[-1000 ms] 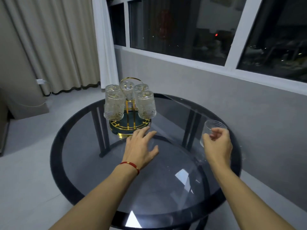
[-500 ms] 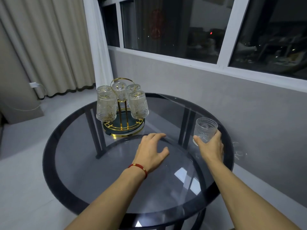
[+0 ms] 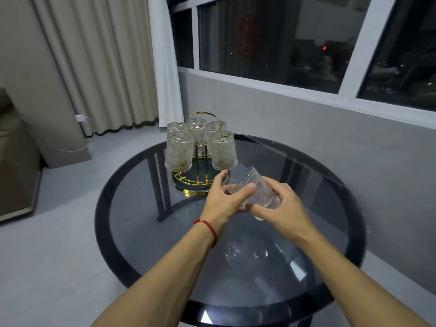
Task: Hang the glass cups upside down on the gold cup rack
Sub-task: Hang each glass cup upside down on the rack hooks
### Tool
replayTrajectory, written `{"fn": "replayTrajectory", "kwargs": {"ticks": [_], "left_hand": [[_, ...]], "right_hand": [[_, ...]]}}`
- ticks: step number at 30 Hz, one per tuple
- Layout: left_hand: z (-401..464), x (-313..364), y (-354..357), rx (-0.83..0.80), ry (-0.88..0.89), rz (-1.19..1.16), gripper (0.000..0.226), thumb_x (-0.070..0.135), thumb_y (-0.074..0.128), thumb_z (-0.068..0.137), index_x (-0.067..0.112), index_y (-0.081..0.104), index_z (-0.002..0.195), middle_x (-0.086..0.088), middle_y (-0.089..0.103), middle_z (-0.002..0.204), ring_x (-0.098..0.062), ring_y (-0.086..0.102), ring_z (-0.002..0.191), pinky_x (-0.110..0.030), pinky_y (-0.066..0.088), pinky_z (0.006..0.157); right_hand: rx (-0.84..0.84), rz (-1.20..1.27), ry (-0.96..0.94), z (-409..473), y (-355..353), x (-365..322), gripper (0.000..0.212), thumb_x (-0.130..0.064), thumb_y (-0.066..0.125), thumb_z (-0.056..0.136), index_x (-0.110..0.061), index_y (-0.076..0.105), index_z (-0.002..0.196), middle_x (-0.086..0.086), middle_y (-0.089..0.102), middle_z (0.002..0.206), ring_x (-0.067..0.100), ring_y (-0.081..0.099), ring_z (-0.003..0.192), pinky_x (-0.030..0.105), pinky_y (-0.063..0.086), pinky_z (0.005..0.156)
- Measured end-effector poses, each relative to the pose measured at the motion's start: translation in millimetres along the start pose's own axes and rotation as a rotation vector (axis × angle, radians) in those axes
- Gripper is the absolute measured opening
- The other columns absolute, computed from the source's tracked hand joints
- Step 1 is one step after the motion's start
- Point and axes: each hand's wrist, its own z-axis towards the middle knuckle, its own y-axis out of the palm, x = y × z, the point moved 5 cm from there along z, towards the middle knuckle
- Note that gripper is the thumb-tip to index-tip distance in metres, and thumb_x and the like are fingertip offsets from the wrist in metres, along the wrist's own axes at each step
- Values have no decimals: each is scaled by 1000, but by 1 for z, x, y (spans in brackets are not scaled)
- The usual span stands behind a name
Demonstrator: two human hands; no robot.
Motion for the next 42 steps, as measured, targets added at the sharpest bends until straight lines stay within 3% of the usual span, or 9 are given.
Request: {"fn": "replayTrajectory", "kwargs": {"ticks": [3,5,8,10,12,15,18,32,42], "left_hand": [[1,5,-25,125,-37,-212,89,25,92,73,17,41,145,-12,65,123,-20,76,96,-40,64,68],[4,6,-38,138,-56,-293,88,27,91,72,15,40,142,-12,70,118,-24,77,95,-41,64,69],[8,5,-56,116,-28,-279,77,41,82,80,13,42,140,-12,68,127,-26,73,108,-44,63,83],[10,5,-73,149,39,28,61,56,61,94,18,51,140,-3,62,139,-21,59,127,-46,50,106],[14,-1,-93,209,161,500,46,47,45,104,22,53,142,3,50,149,-23,34,147,-40,26,120],[22,-23,-103,140,209,1028,55,41,46,102,22,39,153,-1,23,168,-22,1,157,-48,10,126],[27,-44,-104,51,184,1272,64,45,41,101,25,23,159,2,3,172,-21,-7,157,-50,5,125],[28,-48,-104,85,202,1311,68,44,46,97,18,28,157,3,1,172,-22,2,157,-49,7,126],[25,-45,-103,91,201,1277,66,40,46,94,16,32,155,4,4,171,-20,2,157,-48,7,126]], "right_hand": [[-53,262,66,3,19,-8,90,-64,87,65,-36,57,146,-16,66,139,-2,67,121,25,57,99],[-84,444,133,5,34,-14,72,-60,84,76,-26,63,136,2,76,131,12,75,115,37,63,94],[-17,440,116,12,44,-36,61,-51,84,80,-25,63,132,-1,79,120,16,77,109,43,63,94],[97,275,57,21,39,-59,62,-51,86,80,-29,62,133,-8,74,126,11,72,112,39,59,99],[168,94,-35,30,34,-90,68,-53,84,80,-31,60,139,-9,69,134,12,66,121,39,55,102],[204,-95,-144,48,33,-128,74,-52,81,83,-28,56,148,-2,65,145,21,57,136,46,50,112],[205,-224,-209,65,38,-151,76,-51,78,87,-23,53,153,3,62,150,26,52,142,46,45,115],[128,-477,-293,113,85,-179,68,-44,77,86,-16,63,146,12,74,133,32,70,117,46,51,106],[28,-657,-311,123,125,-151,42,-39,65,99,-12,66,131,10,73,125,32,54,125,42,41,102]]}}
